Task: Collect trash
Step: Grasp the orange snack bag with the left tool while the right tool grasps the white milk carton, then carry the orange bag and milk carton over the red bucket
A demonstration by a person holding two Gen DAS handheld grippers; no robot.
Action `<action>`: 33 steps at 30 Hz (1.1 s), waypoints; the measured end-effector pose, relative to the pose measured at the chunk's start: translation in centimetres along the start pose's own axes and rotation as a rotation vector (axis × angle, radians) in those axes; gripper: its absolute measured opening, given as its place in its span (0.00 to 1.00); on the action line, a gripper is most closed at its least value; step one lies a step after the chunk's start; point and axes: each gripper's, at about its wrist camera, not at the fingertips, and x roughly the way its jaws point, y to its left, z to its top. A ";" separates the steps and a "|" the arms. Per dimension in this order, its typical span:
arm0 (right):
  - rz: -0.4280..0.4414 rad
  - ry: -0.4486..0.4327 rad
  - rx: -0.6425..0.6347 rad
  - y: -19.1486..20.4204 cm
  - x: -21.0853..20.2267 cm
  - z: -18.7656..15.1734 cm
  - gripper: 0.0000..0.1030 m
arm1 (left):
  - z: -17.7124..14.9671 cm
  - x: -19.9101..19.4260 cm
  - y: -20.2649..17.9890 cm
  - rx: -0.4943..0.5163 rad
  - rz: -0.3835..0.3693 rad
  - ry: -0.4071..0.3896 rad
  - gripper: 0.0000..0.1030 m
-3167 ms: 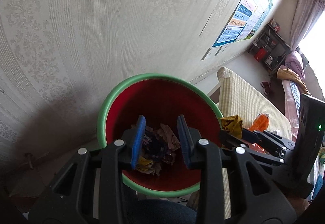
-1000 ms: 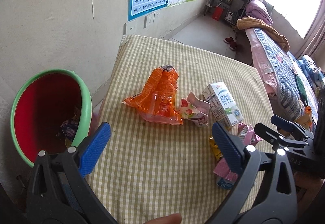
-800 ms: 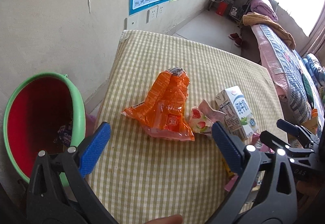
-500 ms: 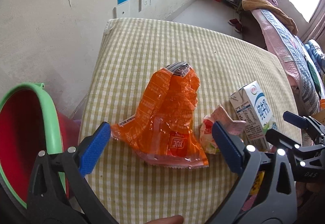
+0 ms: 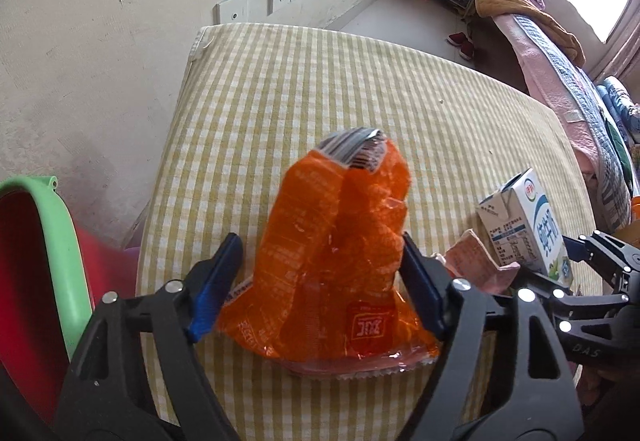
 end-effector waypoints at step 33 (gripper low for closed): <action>-0.039 -0.187 -0.039 3.8 -9.5 0.0 0.49 | -2.9 -10.2 -0.3 -0.016 0.011 -0.116 0.49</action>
